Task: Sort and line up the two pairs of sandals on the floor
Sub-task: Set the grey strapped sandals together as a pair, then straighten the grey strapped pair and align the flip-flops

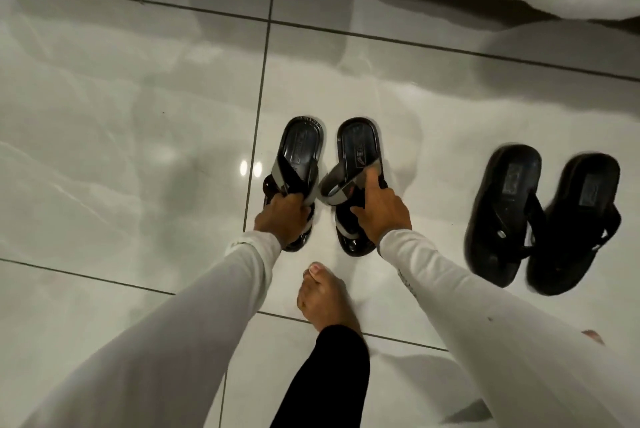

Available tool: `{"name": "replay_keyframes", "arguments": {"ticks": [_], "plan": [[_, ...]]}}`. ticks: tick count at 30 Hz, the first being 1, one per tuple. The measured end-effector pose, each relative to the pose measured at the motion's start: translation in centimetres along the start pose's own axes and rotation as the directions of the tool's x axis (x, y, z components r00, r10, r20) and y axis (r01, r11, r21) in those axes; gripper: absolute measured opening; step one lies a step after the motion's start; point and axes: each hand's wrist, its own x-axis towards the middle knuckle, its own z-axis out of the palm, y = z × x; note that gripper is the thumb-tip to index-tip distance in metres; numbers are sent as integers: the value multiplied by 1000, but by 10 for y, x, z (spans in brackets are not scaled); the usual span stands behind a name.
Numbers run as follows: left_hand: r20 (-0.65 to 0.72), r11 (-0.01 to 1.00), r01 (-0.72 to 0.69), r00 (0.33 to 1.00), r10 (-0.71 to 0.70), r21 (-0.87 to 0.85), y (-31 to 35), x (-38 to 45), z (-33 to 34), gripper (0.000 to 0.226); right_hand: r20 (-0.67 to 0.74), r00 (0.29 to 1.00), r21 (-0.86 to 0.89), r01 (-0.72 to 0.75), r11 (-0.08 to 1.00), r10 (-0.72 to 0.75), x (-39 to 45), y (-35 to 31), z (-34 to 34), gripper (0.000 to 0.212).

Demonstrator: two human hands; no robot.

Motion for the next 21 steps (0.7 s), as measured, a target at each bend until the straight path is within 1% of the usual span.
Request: {"name": "replay_keyframes", "arguments": {"ticks": [3, 5, 7, 8, 9, 10, 11, 12, 14, 16, 21], "plan": [[-42, 989, -113, 993, 110, -99, 1, -2, 0, 29, -16, 999, 207, -28, 978, 32, -4, -1, -2, 58], [-99, 973, -164, 984, 149, -163, 0, -5, -1, 31, -93, 992, 276, -54, 960, 82, -10, 1, -4, 51], [-200, 967, -173, 970, 135, -188, -5, -10, -1, 55, -177, 963, 317, -142, 938, 205, -17, 5, -3, 54], [-259, 967, -166, 959, 114, -191, -9, -12, -1, 71, -180, 941, 352, -212, 912, 288, -20, 7, -1, 57], [-304, 968, -148, 949, 81, -205, -13, -13, 0, 85, -140, 919, 395, -290, 872, 370, -23, 9, 1, 58], [-324, 967, -118, 945, 39, -228, -16, -13, 0, 97, -70, 897, 439, -366, 820, 437, -25, 12, 5, 58], [-315, 964, -78, 949, -6, -253, -19, -12, 1, 105, 10, 874, 480, -430, 765, 485, -26, 15, 9, 56], [-279, 959, -33, 959, -49, -282, -21, -10, 3, 110, 79, 853, 518, -477, 710, 516, -27, 17, 13, 53], [-177, 934, 35, 979, -103, -355, -22, -6, 8, 110, 153, 820, 581, -526, 621, 552, -30, 17, 21, 50], [-127, 919, 46, 987, -104, -392, -21, -4, 14, 107, 172, 811, 626, -529, 574, 559, -32, 12, 28, 47], [-168, 906, 40, 978, -121, -422, -14, 2, 18, 103, 172, 810, 674, -512, 533, 561, -27, -1, 30, 41]]}}
